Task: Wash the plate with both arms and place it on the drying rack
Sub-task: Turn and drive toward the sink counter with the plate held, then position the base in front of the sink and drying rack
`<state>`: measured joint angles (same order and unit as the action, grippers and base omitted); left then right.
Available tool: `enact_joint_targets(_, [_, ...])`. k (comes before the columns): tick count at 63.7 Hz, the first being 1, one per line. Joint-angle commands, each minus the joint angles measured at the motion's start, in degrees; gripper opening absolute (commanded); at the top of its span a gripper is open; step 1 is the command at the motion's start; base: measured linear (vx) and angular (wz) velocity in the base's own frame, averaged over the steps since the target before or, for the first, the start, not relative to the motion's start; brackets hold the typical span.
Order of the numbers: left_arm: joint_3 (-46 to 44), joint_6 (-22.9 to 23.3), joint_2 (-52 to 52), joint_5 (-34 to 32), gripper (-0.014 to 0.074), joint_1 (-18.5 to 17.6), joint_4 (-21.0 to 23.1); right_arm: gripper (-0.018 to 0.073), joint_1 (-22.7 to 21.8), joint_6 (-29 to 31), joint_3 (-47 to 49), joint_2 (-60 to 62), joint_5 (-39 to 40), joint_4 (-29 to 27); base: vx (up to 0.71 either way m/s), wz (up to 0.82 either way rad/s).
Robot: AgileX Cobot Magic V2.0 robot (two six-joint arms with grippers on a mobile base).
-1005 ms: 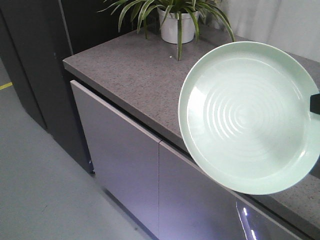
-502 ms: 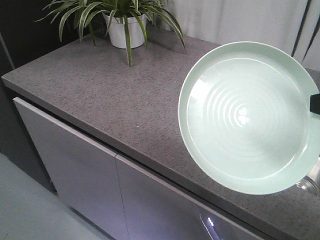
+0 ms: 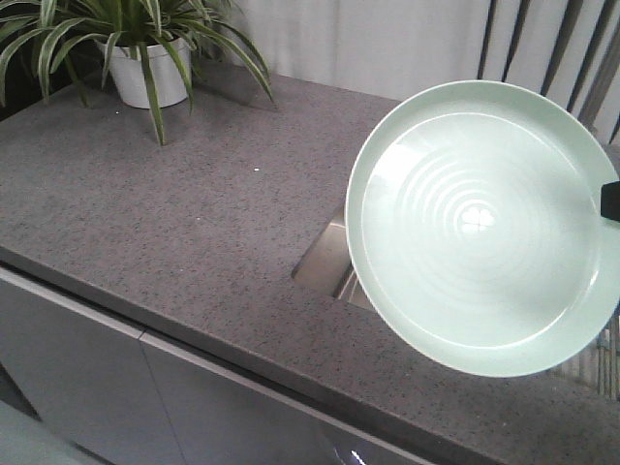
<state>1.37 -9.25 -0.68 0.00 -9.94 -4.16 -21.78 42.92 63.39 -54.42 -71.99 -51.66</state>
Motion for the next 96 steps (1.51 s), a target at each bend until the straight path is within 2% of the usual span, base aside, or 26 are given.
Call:
enact_joint_targets(1, [1.2, 0.6, -0.9, -4.1, -0.0006, -0.5, 0.3, -0.0007, -0.3, 0.3, 1.4, 0.5, 1.2, -3.3, 0.06, -0.31])
enact_joint_targets(96, [1.2, 0.6, -0.9, -4.1, -0.0006, -0.5, 0.3, -0.0007, -0.3, 0.3, 1.4, 0.5, 1.2, -3.3, 0.02, -0.23])
